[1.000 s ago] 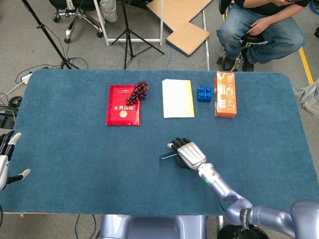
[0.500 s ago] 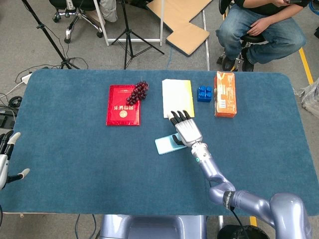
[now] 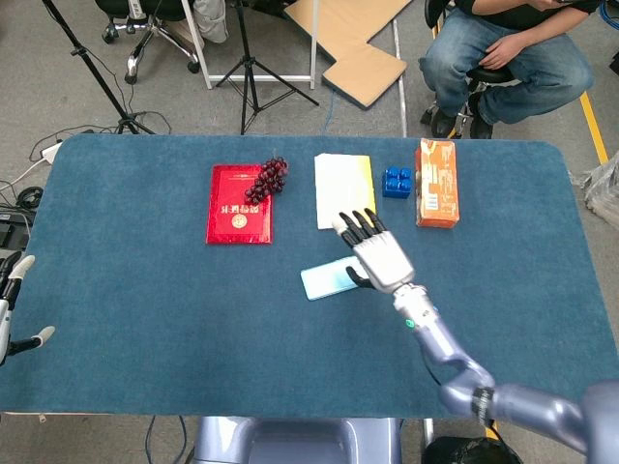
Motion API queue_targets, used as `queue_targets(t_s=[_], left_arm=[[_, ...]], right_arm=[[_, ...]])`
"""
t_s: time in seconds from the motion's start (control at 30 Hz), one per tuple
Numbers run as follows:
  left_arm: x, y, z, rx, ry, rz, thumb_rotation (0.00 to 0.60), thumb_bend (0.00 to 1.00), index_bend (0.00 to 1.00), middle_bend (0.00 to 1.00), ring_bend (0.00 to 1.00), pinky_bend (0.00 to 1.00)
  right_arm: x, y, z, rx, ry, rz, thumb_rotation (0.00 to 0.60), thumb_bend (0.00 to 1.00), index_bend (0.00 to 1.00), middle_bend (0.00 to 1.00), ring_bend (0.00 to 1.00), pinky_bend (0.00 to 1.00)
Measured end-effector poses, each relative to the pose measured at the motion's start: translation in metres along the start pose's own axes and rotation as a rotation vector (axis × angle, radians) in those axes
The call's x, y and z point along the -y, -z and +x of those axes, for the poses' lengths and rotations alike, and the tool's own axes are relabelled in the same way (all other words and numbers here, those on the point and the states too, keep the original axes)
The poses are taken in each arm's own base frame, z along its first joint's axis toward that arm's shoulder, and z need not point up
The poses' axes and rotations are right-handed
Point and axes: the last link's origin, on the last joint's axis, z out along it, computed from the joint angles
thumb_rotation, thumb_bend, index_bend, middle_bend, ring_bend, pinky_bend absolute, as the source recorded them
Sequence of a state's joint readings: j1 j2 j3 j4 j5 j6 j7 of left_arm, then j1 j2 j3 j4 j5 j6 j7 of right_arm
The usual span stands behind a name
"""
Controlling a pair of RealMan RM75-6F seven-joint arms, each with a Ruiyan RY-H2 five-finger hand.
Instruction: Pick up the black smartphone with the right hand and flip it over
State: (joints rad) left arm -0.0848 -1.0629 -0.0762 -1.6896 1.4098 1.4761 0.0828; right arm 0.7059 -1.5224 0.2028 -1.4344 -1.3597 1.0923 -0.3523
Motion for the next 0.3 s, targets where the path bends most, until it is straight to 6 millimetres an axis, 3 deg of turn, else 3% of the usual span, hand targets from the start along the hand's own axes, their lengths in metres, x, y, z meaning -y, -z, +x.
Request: queue_targets(t_s=[0.07,0.1,0.3], left_arm=[[0.000,0.001,0.000,-0.003,0.003,-0.011,0.600,0.00,0.00,0.00,0.00,0.00],[-0.001,0.001,0.000,-0.004,0.003,-0.017,0.600,0.00,0.00,0.00,0.00,0.00],[-0.003,0.004,0.000,-0.038,0.003,-0.057,0.600,0.00,0.00,0.00,0.00,0.00]], right_arm=[[-0.017,0.025,0.013,-0.030,-0.004,-0.024,0.600,0.03,0.06,0.00,0.00,0.00],[-0.024,0.036,0.018,-0.042,-0.005,-0.037,0.600,0.01,0.06,0.00,0.00,0.00],[-0.062,0.108,0.035,-0.123,-0.001,-0.158,0.600,0.00,0.04,0.00,0.00,0.00]])
